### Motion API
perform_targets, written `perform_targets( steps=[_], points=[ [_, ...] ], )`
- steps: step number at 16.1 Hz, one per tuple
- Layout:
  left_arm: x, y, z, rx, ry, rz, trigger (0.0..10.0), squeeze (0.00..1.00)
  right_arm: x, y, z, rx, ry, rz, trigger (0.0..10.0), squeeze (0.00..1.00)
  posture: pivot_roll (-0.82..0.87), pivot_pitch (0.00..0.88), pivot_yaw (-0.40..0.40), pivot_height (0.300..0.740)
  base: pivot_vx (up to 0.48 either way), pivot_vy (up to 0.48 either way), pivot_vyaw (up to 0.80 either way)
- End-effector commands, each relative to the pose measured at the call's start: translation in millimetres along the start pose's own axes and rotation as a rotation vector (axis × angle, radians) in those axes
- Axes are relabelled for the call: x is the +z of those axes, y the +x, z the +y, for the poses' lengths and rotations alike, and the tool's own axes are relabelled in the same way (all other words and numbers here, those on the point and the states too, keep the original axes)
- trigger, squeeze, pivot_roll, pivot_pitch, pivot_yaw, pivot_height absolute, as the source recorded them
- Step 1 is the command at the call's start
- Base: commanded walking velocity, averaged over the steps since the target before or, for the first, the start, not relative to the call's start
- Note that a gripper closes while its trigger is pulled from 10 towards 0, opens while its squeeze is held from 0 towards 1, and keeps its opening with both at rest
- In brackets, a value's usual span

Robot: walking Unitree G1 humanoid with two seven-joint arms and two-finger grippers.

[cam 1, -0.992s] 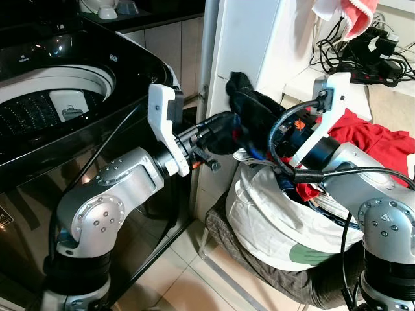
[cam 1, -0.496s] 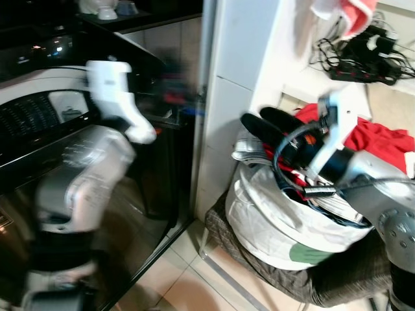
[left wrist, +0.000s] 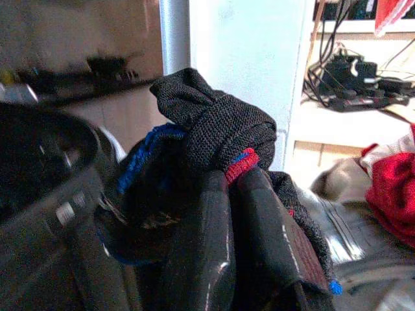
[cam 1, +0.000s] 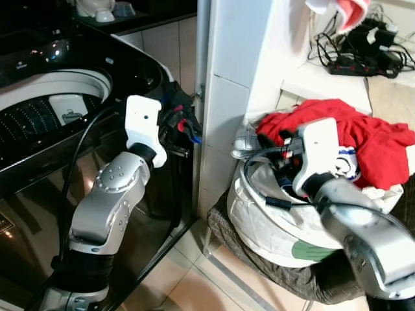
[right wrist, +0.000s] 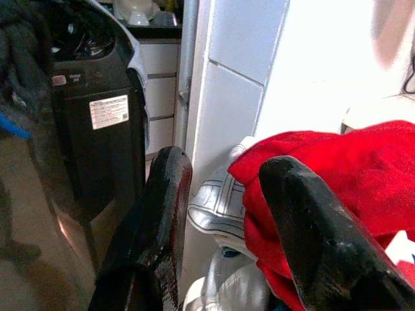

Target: Clothes washing

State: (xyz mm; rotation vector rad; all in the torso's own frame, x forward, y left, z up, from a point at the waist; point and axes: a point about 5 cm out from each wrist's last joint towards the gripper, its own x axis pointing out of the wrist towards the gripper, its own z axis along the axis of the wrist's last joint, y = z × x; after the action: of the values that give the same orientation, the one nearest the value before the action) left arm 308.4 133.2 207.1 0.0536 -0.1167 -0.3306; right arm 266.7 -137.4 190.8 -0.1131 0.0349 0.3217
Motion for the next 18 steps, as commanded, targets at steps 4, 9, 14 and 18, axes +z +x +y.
perform_targets(
  steps=[4,9,14,18],
  points=[
    [7,1.1,2.0,0.004,0.020,-0.045,10.0,0.00,23,-1.0,-1.1,-0.053,0.065,-0.126,10.0,0.00,-0.09,0.000,0.022,0.740,0.315,0.000,-0.39],
    [11,3.5,-0.3,0.002,0.010,-0.073,10.0,0.00,31,-1.0,-4.4,-0.061,0.069,-0.156,10.0,0.00,-0.09,0.000,0.018,0.740,0.417,0.000,-0.79],
    [11,2.2,0.9,0.023,-0.008,-0.079,10.0,0.00,28,-1.8,11.7,0.101,-0.002,-0.111,10.0,0.00,-0.09,0.000,0.008,0.740,0.085,0.000,0.00],
    [11,-1.0,1.5,0.021,0.002,-0.073,10.0,0.00,29,-3.1,15.3,0.149,0.007,-0.115,10.0,0.00,-0.09,0.000,0.004,0.740,0.000,0.353,0.00]
  ],
)
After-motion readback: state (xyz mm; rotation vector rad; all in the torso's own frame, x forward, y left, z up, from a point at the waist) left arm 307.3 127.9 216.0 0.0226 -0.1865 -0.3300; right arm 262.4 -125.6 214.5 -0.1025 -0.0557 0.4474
